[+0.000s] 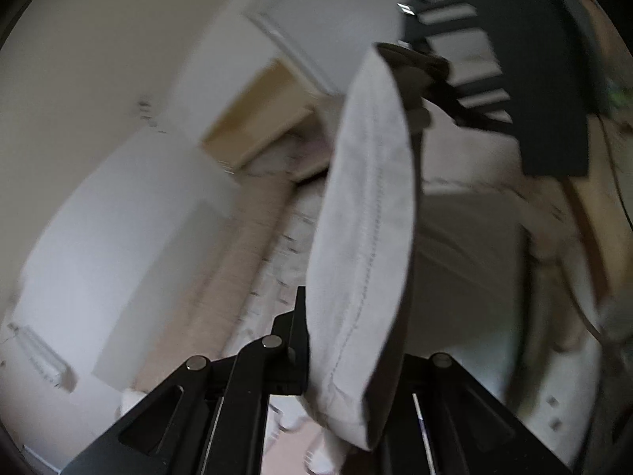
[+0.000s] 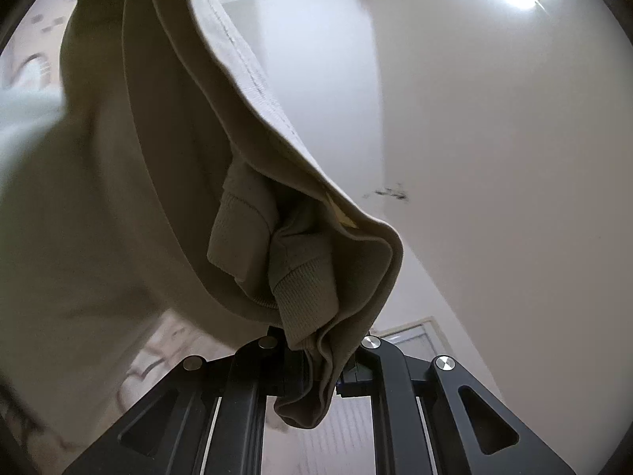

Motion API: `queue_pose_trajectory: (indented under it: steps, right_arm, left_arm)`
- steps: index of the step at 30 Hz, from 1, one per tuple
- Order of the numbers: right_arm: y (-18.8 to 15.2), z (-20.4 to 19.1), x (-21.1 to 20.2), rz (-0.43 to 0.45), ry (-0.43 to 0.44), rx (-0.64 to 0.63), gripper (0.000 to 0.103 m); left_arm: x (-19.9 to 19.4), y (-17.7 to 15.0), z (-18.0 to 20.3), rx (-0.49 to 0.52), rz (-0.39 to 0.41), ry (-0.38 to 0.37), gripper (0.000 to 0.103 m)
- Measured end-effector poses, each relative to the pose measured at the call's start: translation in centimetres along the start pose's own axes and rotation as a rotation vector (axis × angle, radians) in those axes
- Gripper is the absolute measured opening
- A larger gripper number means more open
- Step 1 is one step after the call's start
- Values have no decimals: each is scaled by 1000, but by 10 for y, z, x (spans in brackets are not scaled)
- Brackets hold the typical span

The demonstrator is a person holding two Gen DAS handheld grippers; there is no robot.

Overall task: Fold clothes
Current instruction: 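Carry the folded T-shirt and lay it on the clothes stack with both tools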

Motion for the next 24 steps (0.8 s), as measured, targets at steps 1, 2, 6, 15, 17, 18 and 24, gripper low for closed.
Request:
queue_pose_trajectory:
  steps: [1,2,6,15,17,18,24]
  right_arm:
    - [-5,-11,-10,3,25,-18,10]
    - [-10,-23,-20,6,51,-35,10]
    - [-29,-73,-47,-14,134,-85,10]
    - [-52,-132,-74,-74,230,-76,13]
    - [-56,-135,-79,-97,249,-58,57]
    - [-58,-136,-81,-110,263,-47,69]
    - [-104,-105,-98,-247,404,233,74]
  left_arm:
    - [0,-7,17,12,-22,-30,10]
    - [1,-14,33,19,-40,-57,10]
    - [10,-38,79,26,-89,-117,10]
    - [9,-50,118,-91,-100,-188,44]
    - [-5,-52,130,-102,-100,-256,55]
    - [-12,-54,133,-125,-108,-302,56]
    - [-50,-54,130,-266,-141,-518,56]
Point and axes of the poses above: each gripper's, at about its wrist camera, not at the fingertips, and x roughly the way its jaws point, z to its right, y to its top, the point moved 10 cm from there along x, roughly the way its jaws point, and after that the axes turned 6 degrees about z, right-handed, at the moved point
